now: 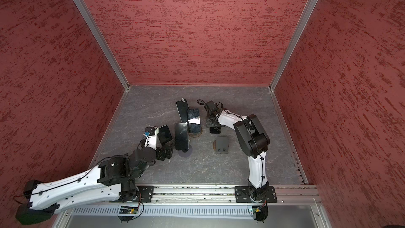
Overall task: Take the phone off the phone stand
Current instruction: 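Lower the pink-framed phone flat onto the table and open the right gripper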
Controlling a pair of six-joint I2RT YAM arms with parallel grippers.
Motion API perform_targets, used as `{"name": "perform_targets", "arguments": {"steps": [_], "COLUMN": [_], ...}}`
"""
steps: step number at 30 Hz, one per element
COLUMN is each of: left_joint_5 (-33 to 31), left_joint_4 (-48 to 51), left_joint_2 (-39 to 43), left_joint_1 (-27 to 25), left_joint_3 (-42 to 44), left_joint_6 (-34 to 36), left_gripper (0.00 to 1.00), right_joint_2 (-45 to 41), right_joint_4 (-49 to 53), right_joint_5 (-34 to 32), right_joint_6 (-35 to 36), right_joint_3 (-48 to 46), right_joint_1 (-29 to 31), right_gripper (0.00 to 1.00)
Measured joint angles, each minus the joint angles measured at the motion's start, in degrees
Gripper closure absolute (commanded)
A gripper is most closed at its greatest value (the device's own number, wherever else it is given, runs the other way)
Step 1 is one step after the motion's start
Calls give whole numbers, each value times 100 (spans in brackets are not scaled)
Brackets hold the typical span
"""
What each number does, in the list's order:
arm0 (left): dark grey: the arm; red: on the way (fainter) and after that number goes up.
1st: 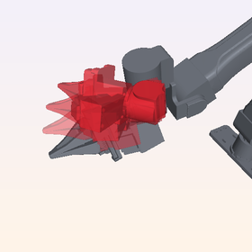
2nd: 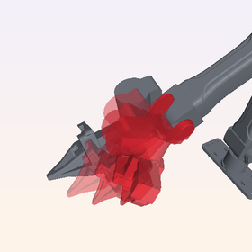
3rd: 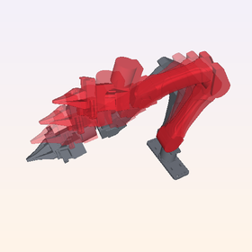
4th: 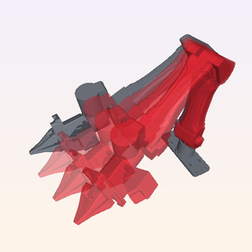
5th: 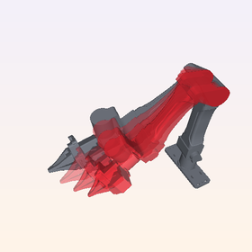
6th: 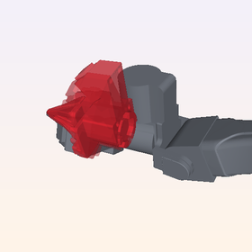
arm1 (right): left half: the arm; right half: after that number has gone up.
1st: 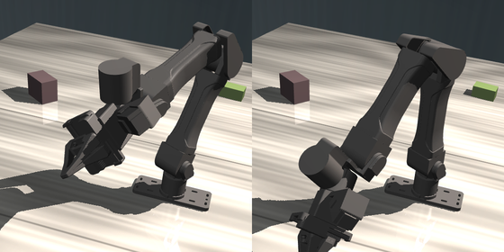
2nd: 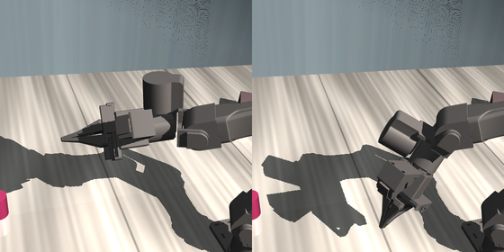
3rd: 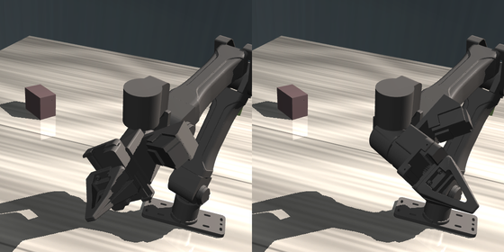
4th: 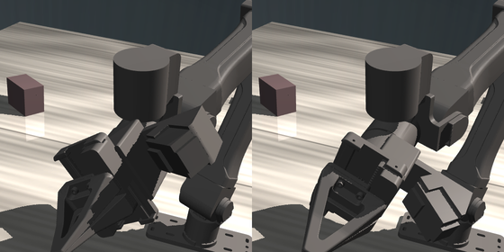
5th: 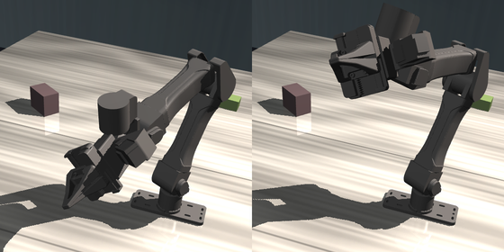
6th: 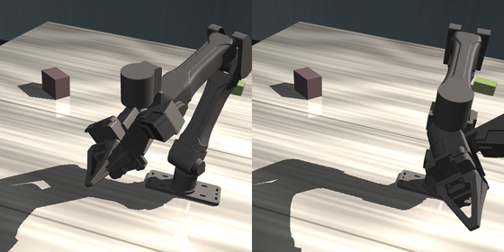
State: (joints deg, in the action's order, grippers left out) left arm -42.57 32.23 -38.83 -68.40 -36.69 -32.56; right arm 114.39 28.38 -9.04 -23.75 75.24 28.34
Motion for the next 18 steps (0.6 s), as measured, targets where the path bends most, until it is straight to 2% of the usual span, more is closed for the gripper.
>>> {"name": "perform_targets", "arguments": {"steps": [18], "left_joint_5": [-35], "left_joint_4": [334], "left_joint_2": [-33], "left_joint_1": [0], "left_joint_3": [-7], "left_joint_6": [-146], "left_gripper": [0], "right_joint_2": [-136], "right_joint_4": [-442], "right_joint_5": [2], "right_joint_6": [26], "right_joint_3": [-332], "right_joint_1": [0], "right_gripper": [21]}}
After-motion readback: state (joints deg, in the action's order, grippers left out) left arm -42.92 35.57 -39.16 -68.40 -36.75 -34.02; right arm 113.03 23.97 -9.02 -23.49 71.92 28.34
